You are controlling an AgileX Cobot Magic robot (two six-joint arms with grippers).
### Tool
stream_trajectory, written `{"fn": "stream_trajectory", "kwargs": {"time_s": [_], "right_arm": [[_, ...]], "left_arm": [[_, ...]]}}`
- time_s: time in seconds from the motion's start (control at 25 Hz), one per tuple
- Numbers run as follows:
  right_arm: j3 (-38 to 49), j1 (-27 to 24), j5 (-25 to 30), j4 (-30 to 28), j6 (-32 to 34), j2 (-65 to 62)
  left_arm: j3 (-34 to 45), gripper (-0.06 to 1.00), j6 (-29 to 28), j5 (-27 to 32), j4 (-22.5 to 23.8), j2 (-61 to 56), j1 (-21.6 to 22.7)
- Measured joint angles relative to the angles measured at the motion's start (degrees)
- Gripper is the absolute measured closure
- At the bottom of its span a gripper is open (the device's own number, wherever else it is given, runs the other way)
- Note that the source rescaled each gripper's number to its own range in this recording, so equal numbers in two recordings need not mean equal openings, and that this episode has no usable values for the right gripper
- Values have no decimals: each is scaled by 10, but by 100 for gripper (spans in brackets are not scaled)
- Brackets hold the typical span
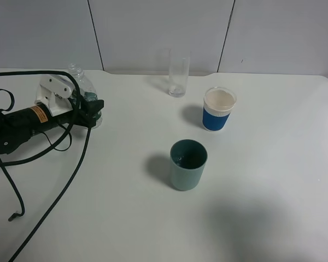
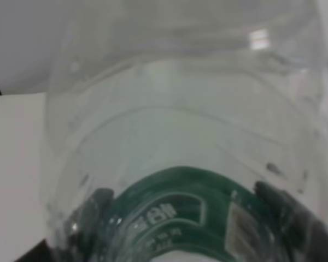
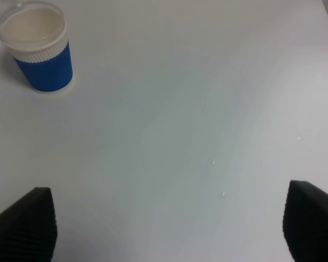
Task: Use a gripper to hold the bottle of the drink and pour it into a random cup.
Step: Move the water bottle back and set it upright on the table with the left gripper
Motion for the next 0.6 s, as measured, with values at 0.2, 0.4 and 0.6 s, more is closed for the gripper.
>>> {"fn": "stream_trajectory", "kwargs": {"time_s": [0.2,0.4,0.6], "right_arm": [[0,0,0,0,0,0],[0,0,0,0,0,0],[0,0,0,0,0,0]], "left_arm": [[0,92,-2,0,0,0,0],[0,62,-26,1,0,0,0],[0,1,-74,2,0,-16,0]]}}
